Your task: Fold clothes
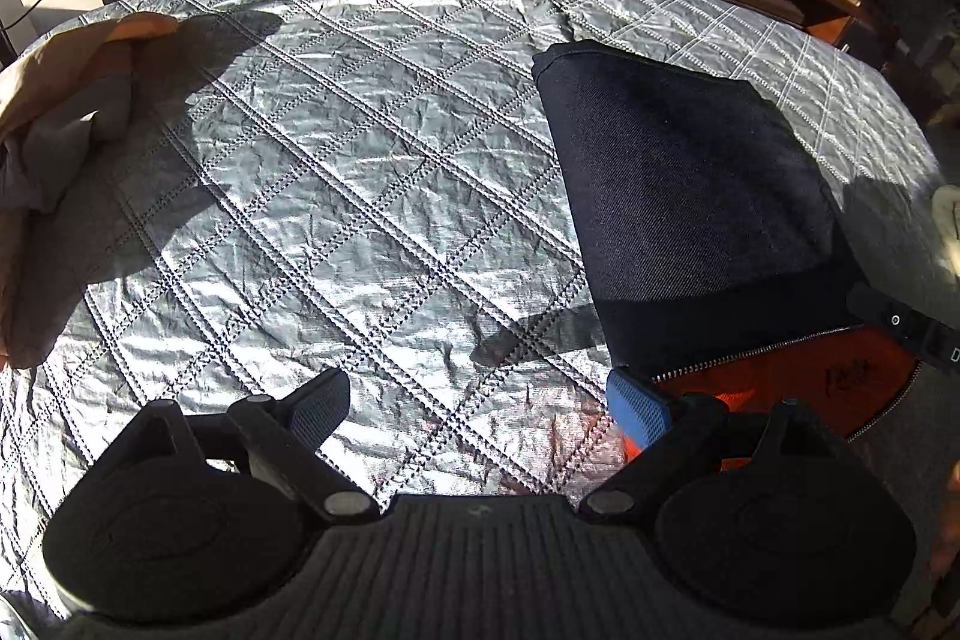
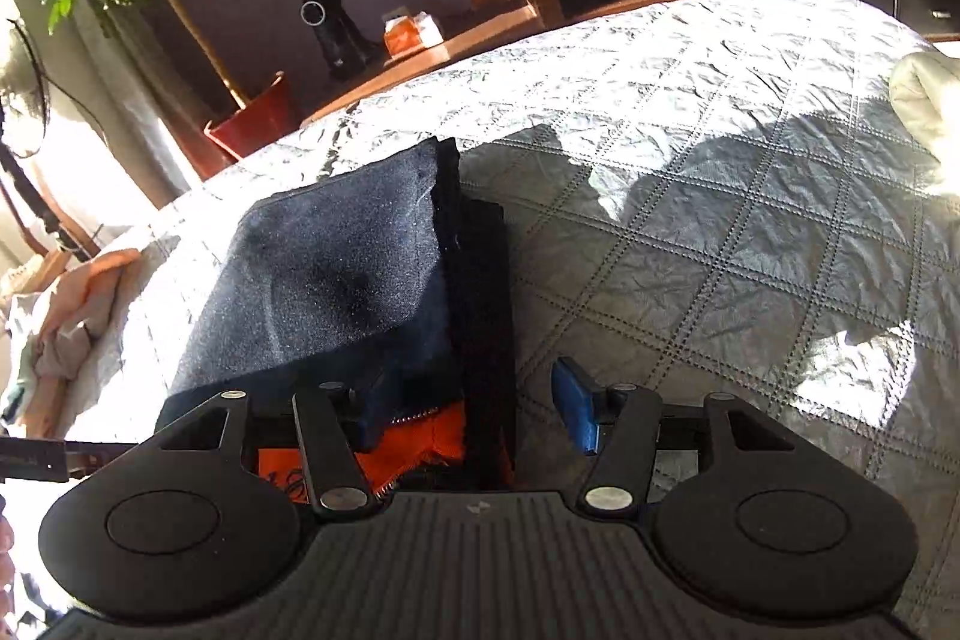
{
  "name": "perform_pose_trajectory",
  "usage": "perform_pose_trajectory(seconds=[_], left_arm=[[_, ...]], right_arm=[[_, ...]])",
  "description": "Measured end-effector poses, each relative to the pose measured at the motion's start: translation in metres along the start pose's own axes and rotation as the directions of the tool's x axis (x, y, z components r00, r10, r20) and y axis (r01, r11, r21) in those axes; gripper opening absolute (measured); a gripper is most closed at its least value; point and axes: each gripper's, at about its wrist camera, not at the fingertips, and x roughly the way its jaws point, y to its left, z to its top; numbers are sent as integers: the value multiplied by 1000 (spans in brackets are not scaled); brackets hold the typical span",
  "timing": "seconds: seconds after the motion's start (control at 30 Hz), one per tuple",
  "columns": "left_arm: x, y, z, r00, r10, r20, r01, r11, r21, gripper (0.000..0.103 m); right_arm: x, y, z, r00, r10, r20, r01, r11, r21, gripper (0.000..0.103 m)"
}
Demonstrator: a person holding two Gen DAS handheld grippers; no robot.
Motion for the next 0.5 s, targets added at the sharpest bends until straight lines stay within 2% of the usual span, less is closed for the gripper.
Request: perform_pose_trajectory(seconds=[0.07,0.2,0.3,0.5], left_arm=[[3,-7,-2,1000,8,-4,-8,1000,16,91],[5,-16,-3,999,47,4,-47,998,52,91],[4,-15,-2,999,49,12,-49,998,32,90],[-6,-21,2,996,60,70,-63,998,32,89]], right_arm=[[-8,6,-9,999,-34,16,35,997,-73,77],[-34,2,-16,999,-23,43,26,996,-81,77],[-49,-9,-18,995,-45,88,51,997,-57,77],[-35,-9,-35,998,-58,19,59,995,-81,74]])
